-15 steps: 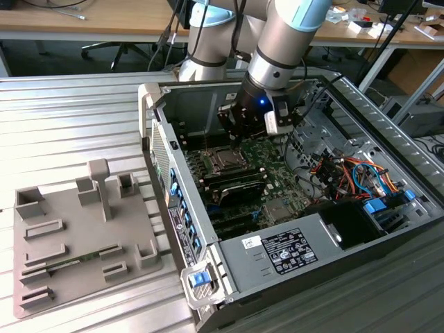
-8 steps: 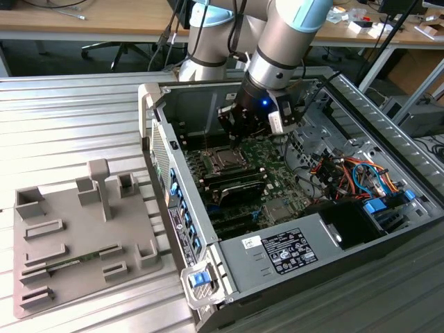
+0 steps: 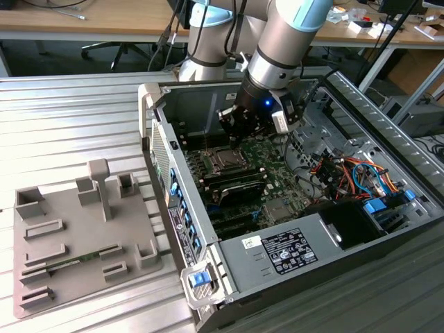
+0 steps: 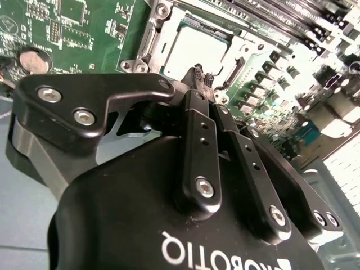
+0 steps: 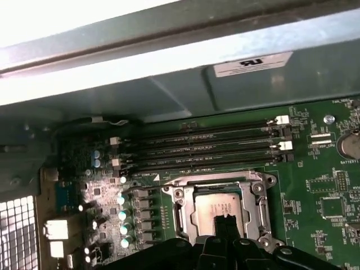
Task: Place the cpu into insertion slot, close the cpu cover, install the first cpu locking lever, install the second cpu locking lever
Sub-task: 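Install the first cpu locking lever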
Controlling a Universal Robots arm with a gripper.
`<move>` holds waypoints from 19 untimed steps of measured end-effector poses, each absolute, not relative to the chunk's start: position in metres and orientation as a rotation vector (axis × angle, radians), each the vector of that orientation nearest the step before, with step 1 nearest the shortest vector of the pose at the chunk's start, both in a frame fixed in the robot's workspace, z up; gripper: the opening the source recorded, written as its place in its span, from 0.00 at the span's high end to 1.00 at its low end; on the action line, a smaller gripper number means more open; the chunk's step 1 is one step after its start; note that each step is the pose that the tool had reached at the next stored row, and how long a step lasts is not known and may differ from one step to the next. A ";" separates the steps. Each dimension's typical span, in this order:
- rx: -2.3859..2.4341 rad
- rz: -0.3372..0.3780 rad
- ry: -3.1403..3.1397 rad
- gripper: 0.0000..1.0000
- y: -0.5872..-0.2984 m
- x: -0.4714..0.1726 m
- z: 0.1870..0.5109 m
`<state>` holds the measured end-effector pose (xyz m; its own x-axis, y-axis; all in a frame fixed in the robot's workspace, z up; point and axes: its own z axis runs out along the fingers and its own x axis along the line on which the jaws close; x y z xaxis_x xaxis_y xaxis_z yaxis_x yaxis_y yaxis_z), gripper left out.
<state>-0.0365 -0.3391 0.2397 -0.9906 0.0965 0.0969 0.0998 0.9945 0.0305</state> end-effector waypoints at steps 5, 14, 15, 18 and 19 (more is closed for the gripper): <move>-0.032 -0.057 -3.044 0.89 -0.339 -0.037 0.240; 0.130 -0.052 -3.039 0.89 -0.339 -0.036 0.240; 0.150 -0.052 -3.038 0.89 -0.339 -0.036 0.240; 0.208 -0.050 -3.034 0.89 -0.339 -0.037 0.240; 0.224 -0.049 -3.033 0.89 -0.339 -0.036 0.240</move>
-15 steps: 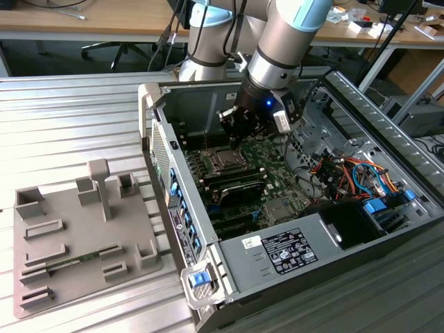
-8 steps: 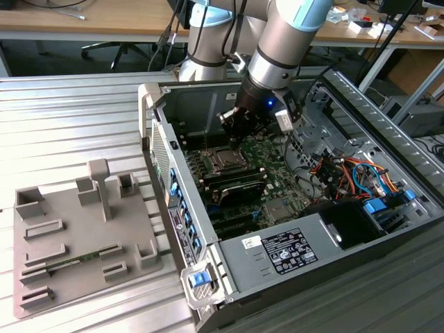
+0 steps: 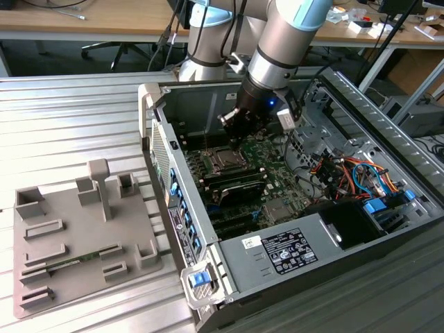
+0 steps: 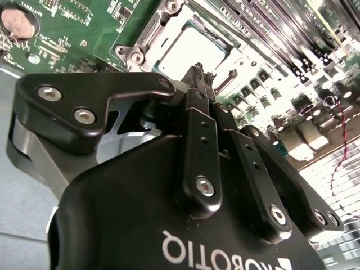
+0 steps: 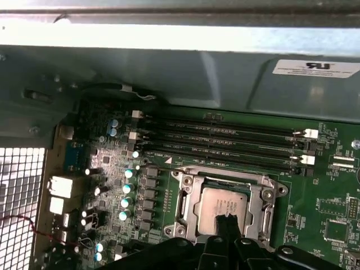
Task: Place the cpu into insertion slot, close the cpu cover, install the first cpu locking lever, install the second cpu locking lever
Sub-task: 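Install the first cpu locking lever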
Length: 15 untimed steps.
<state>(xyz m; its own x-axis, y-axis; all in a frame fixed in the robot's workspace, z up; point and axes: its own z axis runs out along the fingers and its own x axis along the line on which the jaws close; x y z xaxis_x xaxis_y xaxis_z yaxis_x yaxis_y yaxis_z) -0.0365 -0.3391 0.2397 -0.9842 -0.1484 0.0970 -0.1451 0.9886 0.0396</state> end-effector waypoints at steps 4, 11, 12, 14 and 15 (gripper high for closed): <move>0.302 -0.048 -3.026 0.89 -0.339 -0.037 0.240; 0.355 -0.052 -3.020 0.89 -0.339 -0.037 0.239; 0.320 -0.053 -3.024 0.89 -0.339 -0.037 0.239; 0.257 -0.055 -3.031 0.89 -0.339 -0.037 0.238; 0.236 -0.056 -3.033 0.89 -0.339 -0.037 0.237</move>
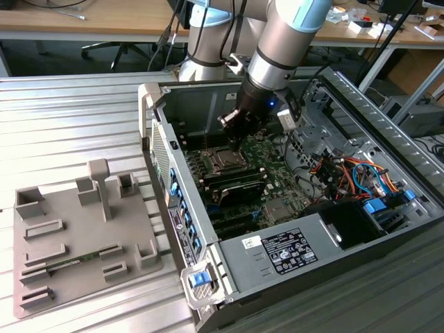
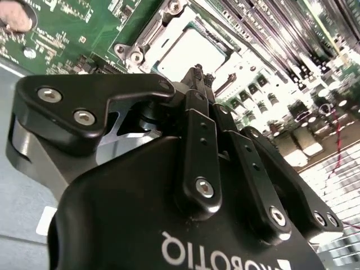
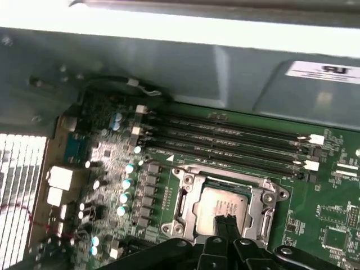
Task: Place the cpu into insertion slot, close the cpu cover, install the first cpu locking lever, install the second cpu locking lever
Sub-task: 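Install the first cpu locking lever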
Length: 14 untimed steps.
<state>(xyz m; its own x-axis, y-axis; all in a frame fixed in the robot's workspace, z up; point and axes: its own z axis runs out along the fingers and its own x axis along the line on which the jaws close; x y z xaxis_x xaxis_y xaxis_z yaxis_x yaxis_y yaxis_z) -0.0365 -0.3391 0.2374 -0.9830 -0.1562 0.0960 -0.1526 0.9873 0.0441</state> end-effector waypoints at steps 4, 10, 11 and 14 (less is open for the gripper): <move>0.210 -0.049 -3.035 0.89 -0.339 -0.036 0.237; 0.216 -0.043 -3.097 0.89 -0.339 -0.036 0.237; 0.216 -0.043 -3.097 0.89 -0.339 -0.036 0.237; 0.216 -0.041 -3.097 0.89 -0.339 -0.037 0.238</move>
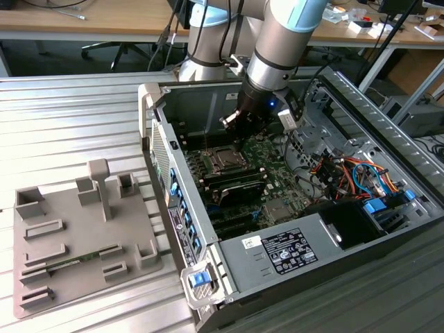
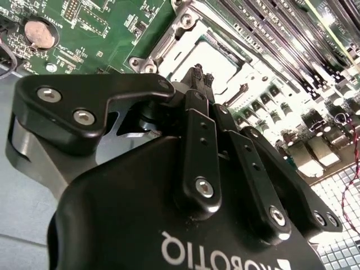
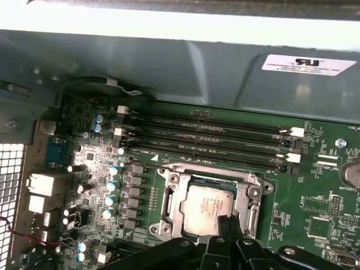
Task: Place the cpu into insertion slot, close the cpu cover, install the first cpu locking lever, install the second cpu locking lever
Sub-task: 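Install the first cpu locking lever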
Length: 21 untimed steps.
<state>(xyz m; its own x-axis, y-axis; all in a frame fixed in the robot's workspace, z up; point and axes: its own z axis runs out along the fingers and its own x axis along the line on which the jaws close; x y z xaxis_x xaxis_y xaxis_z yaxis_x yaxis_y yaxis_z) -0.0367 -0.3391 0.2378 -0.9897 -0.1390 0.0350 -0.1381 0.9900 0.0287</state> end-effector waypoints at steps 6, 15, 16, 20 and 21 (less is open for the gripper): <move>0.214 -0.040 -3.107 0.89 -0.339 -0.054 0.247; 0.215 -0.040 -3.113 0.89 -0.339 -0.095 0.247; 0.215 -0.040 -3.113 0.89 -0.339 -0.099 0.247; 0.215 -0.040 -3.114 0.89 -0.338 -0.113 0.247; 0.215 -0.040 -3.114 0.89 -0.338 -0.115 0.247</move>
<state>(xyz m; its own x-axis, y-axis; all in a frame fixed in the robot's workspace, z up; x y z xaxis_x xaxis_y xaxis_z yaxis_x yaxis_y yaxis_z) -0.1155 -0.3376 0.2472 -0.9904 -0.1374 0.0177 -0.1369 0.9902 0.0266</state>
